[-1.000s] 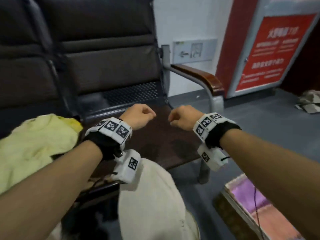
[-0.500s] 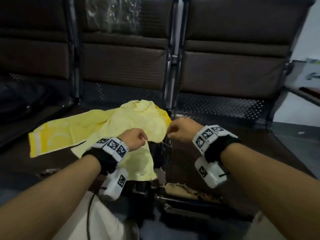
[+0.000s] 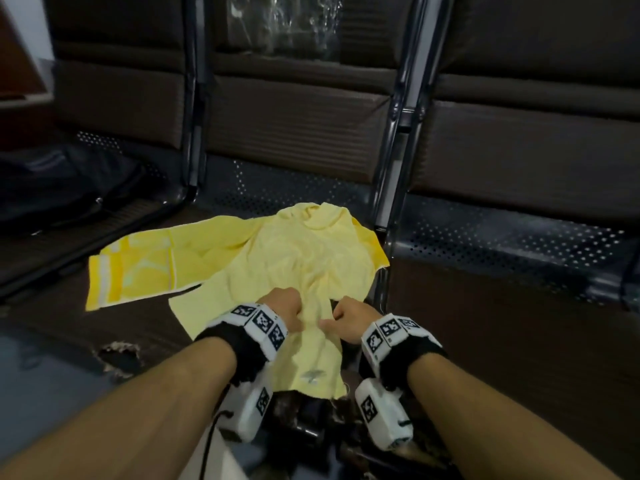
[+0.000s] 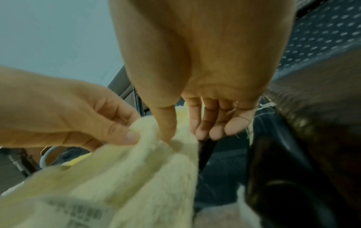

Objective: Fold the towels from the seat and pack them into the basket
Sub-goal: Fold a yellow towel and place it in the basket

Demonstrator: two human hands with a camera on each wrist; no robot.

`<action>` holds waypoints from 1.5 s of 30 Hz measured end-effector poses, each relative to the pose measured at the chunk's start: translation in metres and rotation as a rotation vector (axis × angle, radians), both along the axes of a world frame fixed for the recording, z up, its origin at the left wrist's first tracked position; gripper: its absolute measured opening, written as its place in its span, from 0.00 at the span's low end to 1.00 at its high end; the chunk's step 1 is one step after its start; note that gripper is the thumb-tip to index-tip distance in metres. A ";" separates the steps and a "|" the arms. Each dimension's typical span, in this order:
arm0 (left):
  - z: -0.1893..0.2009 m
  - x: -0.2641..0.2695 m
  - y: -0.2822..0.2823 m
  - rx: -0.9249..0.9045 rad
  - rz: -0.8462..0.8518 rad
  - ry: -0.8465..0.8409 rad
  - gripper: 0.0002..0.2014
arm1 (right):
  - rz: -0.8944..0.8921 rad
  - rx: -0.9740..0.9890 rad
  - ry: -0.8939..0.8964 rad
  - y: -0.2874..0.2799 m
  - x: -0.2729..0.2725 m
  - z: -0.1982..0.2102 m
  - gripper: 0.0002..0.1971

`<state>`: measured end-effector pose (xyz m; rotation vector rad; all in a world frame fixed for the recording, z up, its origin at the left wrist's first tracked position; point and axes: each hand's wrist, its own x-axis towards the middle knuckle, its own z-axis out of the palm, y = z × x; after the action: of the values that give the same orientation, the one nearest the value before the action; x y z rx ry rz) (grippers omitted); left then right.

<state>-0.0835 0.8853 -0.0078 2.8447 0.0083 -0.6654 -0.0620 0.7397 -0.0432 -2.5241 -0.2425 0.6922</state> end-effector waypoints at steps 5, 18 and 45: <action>0.016 -0.007 -0.019 -0.439 0.112 -0.150 0.07 | -0.060 0.183 0.029 -0.027 -0.012 0.013 0.17; 0.057 -0.053 -0.087 -1.047 -0.262 -0.145 0.06 | -0.499 1.023 -0.067 -0.120 -0.058 0.109 0.11; 0.069 -0.017 -0.145 -0.497 -0.266 -0.669 0.18 | -0.688 1.205 -0.768 -0.245 -0.085 0.141 0.16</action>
<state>-0.1001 0.7405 0.0611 2.4472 -0.5624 0.2482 -0.1471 0.4946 0.0973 -1.3874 -0.0024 -0.5918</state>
